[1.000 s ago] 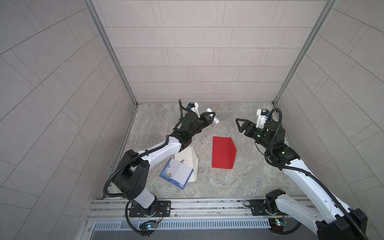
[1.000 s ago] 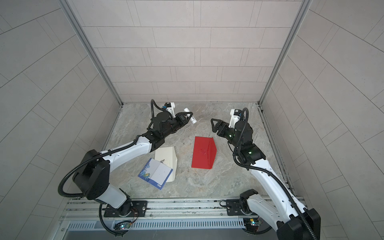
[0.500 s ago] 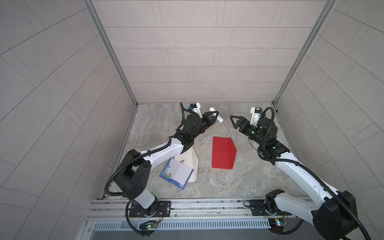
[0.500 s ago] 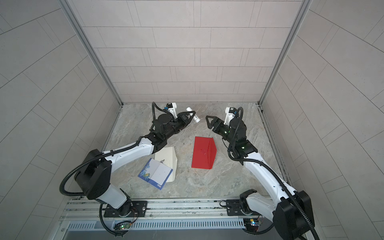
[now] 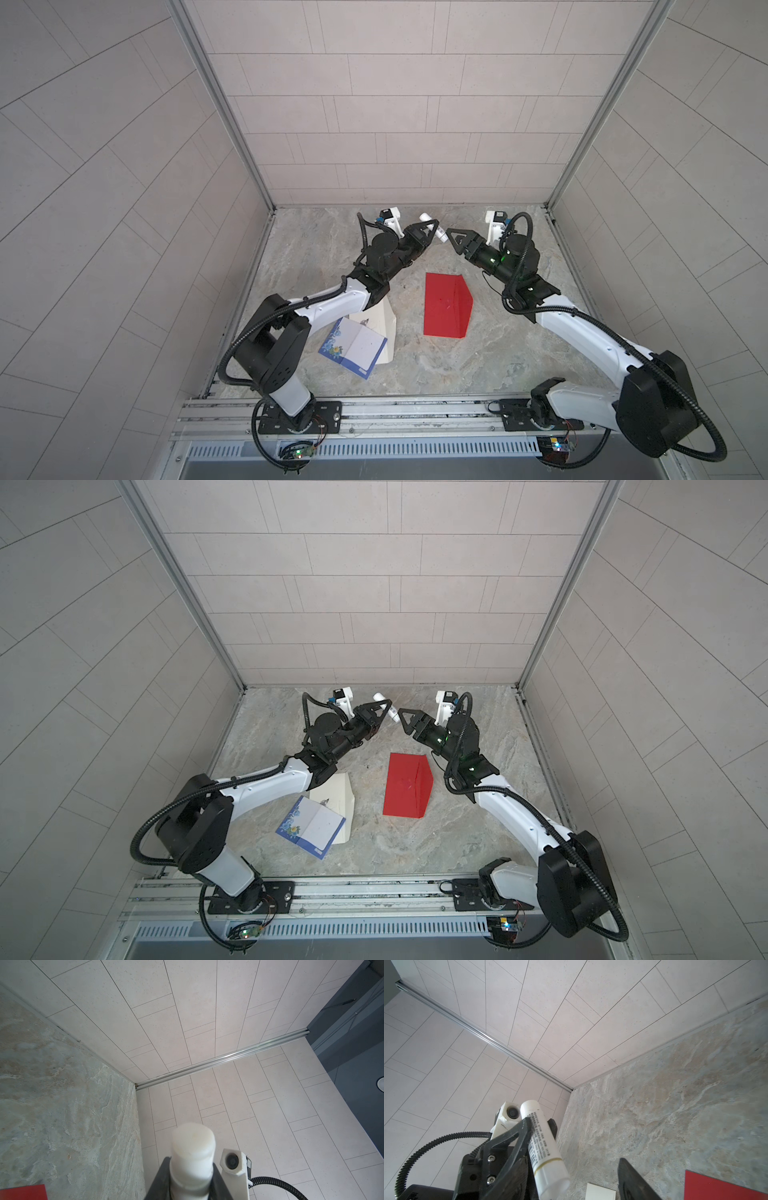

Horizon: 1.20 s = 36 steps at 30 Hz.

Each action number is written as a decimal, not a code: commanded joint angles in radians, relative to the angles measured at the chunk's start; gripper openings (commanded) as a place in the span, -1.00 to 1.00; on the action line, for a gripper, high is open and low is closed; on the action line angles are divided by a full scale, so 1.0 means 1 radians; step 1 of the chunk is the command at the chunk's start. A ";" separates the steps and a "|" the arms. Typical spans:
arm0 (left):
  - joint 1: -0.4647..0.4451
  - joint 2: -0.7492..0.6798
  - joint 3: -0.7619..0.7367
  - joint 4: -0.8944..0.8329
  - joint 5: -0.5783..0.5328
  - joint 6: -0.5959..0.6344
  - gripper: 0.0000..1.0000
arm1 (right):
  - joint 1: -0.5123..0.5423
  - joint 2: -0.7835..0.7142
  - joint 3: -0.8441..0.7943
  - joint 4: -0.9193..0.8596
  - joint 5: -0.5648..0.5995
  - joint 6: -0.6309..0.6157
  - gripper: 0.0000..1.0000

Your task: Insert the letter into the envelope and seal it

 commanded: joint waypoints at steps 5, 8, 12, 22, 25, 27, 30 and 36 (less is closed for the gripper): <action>-0.011 0.010 -0.004 0.112 0.000 -0.033 -1.00 | 0.022 0.014 0.026 0.109 -0.040 0.034 0.26; -0.015 0.013 -0.005 0.118 0.003 -0.036 -1.00 | 0.024 0.015 0.023 0.118 -0.033 0.039 0.17; -0.016 0.018 -0.011 0.135 0.003 -0.050 -1.00 | 0.023 0.016 0.021 0.129 -0.030 0.042 0.06; -0.023 0.035 0.000 0.155 0.009 -0.054 -1.00 | 0.023 0.030 0.019 0.178 -0.036 0.078 -0.02; -0.025 0.042 0.000 0.169 0.005 -0.065 -1.00 | 0.024 0.031 0.017 0.183 -0.036 0.086 -0.05; -0.028 0.047 -0.004 0.182 0.003 -0.071 -1.00 | 0.025 0.030 0.013 0.189 -0.037 0.095 -0.05; -0.030 0.047 -0.004 0.192 -0.002 -0.071 -1.00 | 0.025 0.029 -0.002 0.219 -0.039 0.114 -0.06; -0.030 0.053 -0.003 0.224 0.000 -0.074 -1.00 | 0.025 0.016 -0.017 0.233 -0.034 0.128 -0.13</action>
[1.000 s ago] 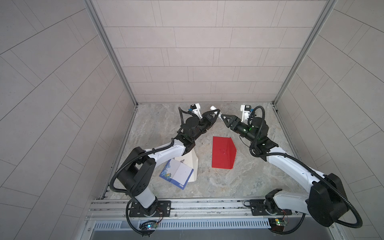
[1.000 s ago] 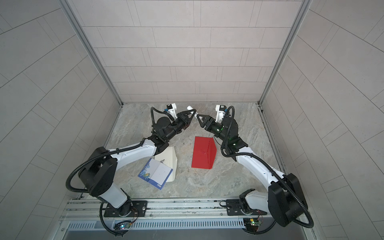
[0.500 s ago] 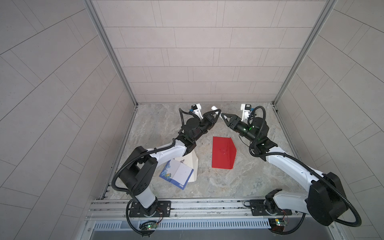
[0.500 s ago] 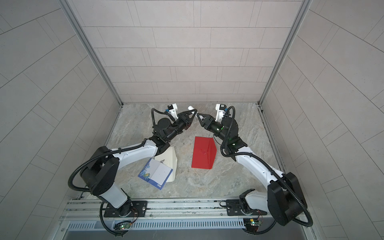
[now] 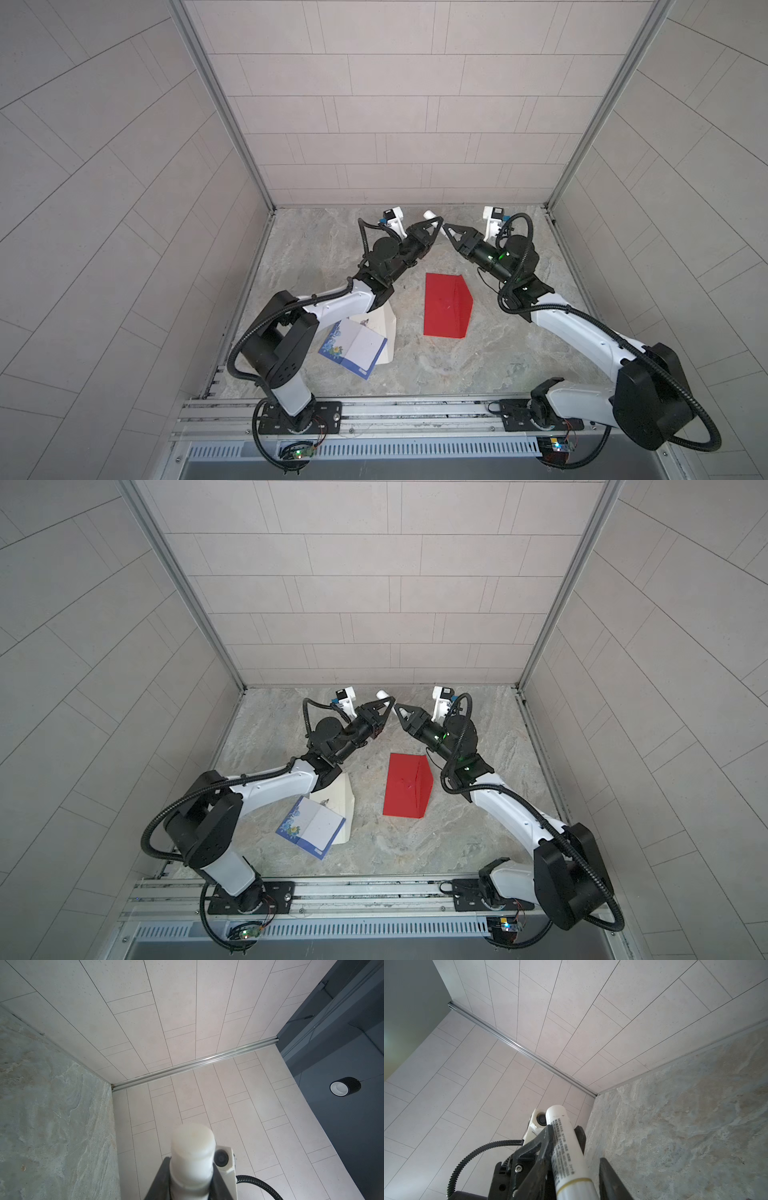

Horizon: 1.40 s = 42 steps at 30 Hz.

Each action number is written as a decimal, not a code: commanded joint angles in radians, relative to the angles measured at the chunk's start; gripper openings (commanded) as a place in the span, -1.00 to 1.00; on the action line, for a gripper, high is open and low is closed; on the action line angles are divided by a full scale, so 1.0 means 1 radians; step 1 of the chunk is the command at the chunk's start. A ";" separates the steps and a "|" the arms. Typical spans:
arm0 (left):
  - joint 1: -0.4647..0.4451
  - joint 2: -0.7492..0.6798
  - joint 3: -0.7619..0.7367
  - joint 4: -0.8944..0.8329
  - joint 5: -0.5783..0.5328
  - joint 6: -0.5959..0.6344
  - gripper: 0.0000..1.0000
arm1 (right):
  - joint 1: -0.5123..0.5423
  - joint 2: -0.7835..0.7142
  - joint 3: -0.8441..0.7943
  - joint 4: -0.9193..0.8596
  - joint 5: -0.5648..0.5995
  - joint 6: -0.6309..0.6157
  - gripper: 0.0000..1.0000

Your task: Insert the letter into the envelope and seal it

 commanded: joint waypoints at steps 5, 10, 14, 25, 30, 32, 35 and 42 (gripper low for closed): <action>-0.008 0.018 0.003 0.077 0.003 -0.016 -1.00 | 0.006 -0.012 -0.011 0.069 -0.007 0.034 -0.13; -0.009 0.029 0.001 0.099 -0.001 -0.028 -1.00 | 0.006 0.002 -0.017 0.114 -0.010 0.078 -0.14; -0.009 0.037 0.004 0.109 -0.001 -0.030 -1.00 | 0.006 0.005 -0.021 0.133 -0.008 0.101 -0.14; -0.013 0.043 0.010 0.117 0.000 -0.005 -1.00 | 0.008 -0.004 -0.015 0.141 -0.002 0.134 -0.46; -0.013 0.060 0.035 0.115 0.042 -0.002 -0.90 | 0.008 -0.013 -0.009 0.082 0.015 0.121 -0.80; -0.014 0.061 0.032 0.121 0.050 -0.006 -0.34 | 0.009 -0.027 0.004 0.003 0.031 0.080 -0.89; 0.002 0.043 0.000 0.137 0.053 0.000 0.19 | 0.005 -0.061 0.058 -0.216 0.085 -0.026 -0.96; 0.114 -0.151 -0.062 -0.412 0.152 0.251 0.41 | -0.005 0.006 0.432 -1.133 0.285 -0.453 -1.00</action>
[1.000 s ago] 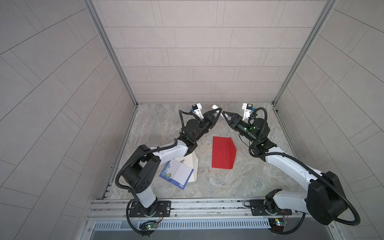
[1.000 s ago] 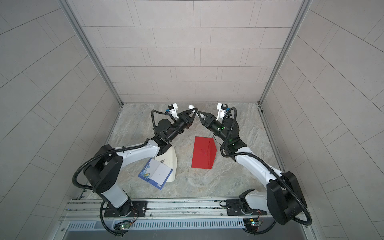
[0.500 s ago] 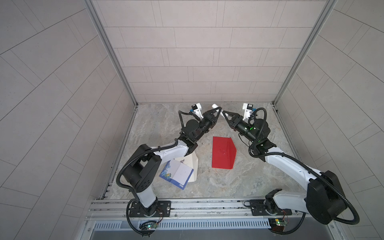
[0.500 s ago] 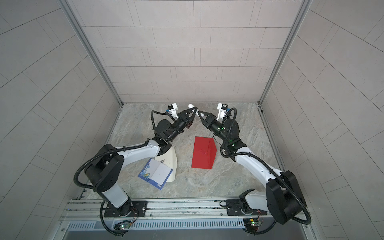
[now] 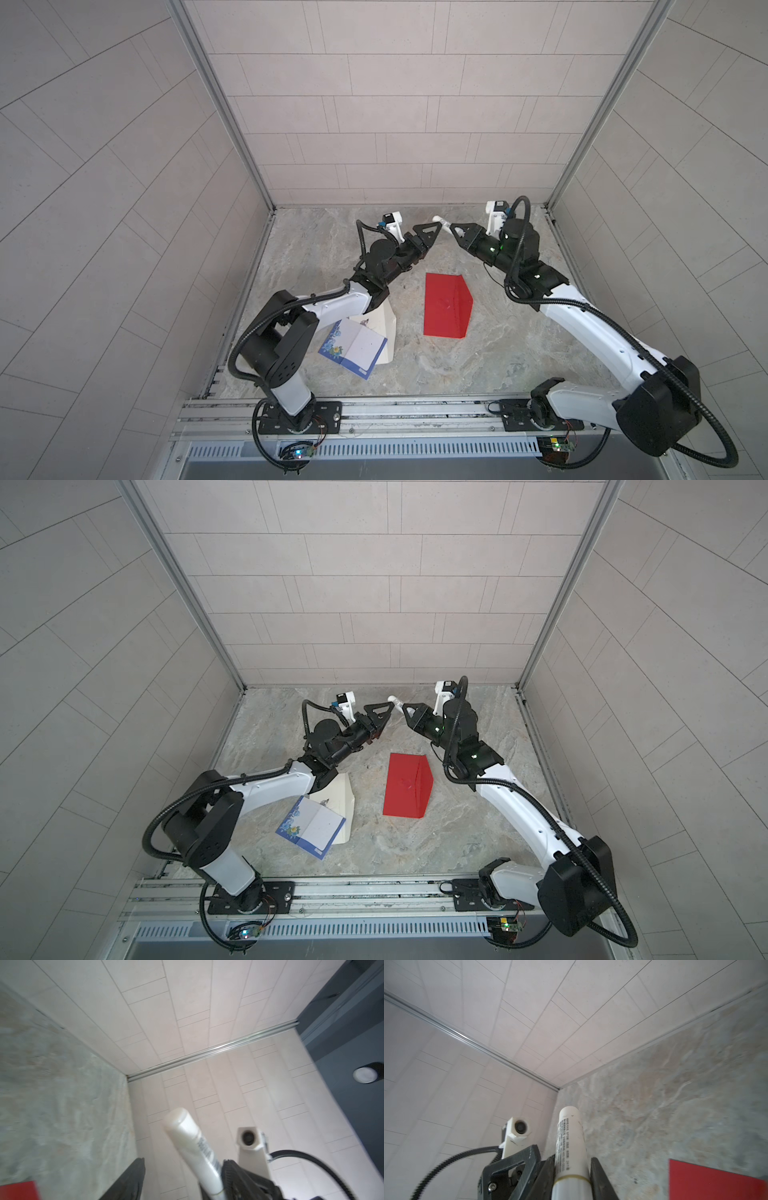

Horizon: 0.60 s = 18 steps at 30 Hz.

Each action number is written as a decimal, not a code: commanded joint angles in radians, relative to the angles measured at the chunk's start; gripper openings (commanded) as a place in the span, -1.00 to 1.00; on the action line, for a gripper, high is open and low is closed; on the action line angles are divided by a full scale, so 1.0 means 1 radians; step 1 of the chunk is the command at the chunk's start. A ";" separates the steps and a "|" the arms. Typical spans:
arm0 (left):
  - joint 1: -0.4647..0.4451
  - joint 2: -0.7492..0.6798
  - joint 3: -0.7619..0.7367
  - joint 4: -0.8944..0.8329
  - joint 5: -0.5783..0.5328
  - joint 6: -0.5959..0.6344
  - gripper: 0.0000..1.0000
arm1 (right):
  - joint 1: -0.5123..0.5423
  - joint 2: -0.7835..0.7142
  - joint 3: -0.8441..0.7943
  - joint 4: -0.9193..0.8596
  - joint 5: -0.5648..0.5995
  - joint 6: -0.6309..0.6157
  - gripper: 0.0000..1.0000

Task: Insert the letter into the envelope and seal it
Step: 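Lower the glue stick tip onto the red envelope with the right gripper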

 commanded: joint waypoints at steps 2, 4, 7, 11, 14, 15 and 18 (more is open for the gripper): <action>0.066 -0.126 0.038 -0.540 0.055 0.262 0.42 | -0.002 0.094 0.203 -0.622 0.141 -0.311 -1.00; 0.073 -0.117 0.087 -0.754 0.062 0.387 0.42 | 0.003 0.169 0.260 -0.760 0.150 -0.359 -1.00; 0.071 -0.057 0.172 -0.964 0.085 0.496 0.42 | 0.009 0.278 0.314 -0.886 0.145 -0.402 -1.00; 0.070 0.023 0.248 -1.087 0.147 0.590 0.42 | 0.052 0.365 0.319 -0.918 0.176 -0.427 -1.00; 0.067 0.080 0.305 -1.175 0.191 0.639 0.42 | 0.083 0.425 0.336 -0.934 0.187 -0.440 -1.00; 0.068 0.096 0.316 -1.189 0.213 0.648 0.42 | 0.090 0.441 0.340 -0.935 0.183 -0.441 -1.00; 0.067 0.136 0.325 -1.204 0.257 0.664 0.44 | 0.105 0.492 0.355 -0.939 0.176 -0.445 -1.00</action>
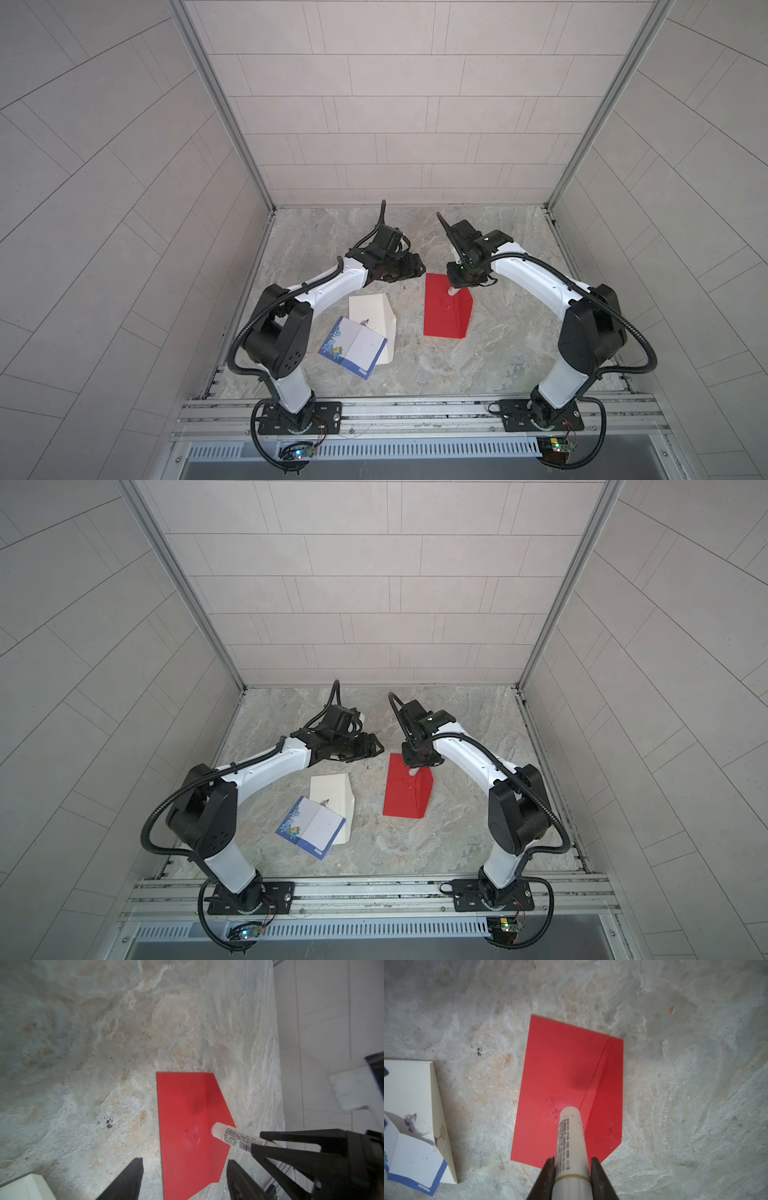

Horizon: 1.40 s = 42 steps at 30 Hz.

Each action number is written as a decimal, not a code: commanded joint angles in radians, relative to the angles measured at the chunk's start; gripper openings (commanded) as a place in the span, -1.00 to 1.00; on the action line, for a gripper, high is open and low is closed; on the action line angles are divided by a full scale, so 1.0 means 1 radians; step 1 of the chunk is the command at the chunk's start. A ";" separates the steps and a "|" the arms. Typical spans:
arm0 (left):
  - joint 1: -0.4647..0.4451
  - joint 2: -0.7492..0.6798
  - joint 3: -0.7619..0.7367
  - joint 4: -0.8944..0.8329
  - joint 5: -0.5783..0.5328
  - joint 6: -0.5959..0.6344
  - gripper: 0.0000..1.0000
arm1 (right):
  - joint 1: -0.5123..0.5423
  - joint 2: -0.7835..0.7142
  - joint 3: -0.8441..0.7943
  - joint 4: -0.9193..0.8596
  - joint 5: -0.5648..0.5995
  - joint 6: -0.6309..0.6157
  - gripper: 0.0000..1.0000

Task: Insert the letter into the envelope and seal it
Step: 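Lower the glue stick tip onto the red envelope with the right gripper, then press and rub the glue stick on the red envelope flap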

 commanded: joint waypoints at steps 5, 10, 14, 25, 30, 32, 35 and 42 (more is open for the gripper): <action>-0.005 0.073 0.062 -0.161 0.099 0.116 0.48 | 0.030 0.082 0.071 -0.074 0.019 -0.040 -1.00; -0.009 0.115 0.067 -0.180 0.123 0.130 0.48 | 0.037 0.131 0.085 -0.065 0.003 -0.041 -1.00; -0.015 0.138 0.077 -0.191 0.143 0.140 0.48 | 0.040 0.166 0.103 -0.063 -0.014 -0.039 -1.00; -0.062 0.259 0.167 -0.316 0.217 0.236 0.54 | 0.038 0.235 0.125 -0.056 -0.022 -0.030 -1.00; -0.067 0.295 0.179 -0.343 0.226 0.253 0.57 | 0.027 0.239 0.098 -0.013 -0.051 0.008 -1.00; -0.071 0.309 0.181 -0.347 0.246 0.264 0.61 | 0.020 0.233 0.080 0.007 -0.075 0.019 -1.00; -0.079 0.336 0.181 -0.351 0.293 0.291 0.65 | 0.012 0.224 0.055 0.024 -0.089 0.026 -1.00; -0.090 0.400 0.193 -0.374 0.345 0.356 0.69 | -0.012 0.191 -0.028 0.091 -0.141 0.069 -1.00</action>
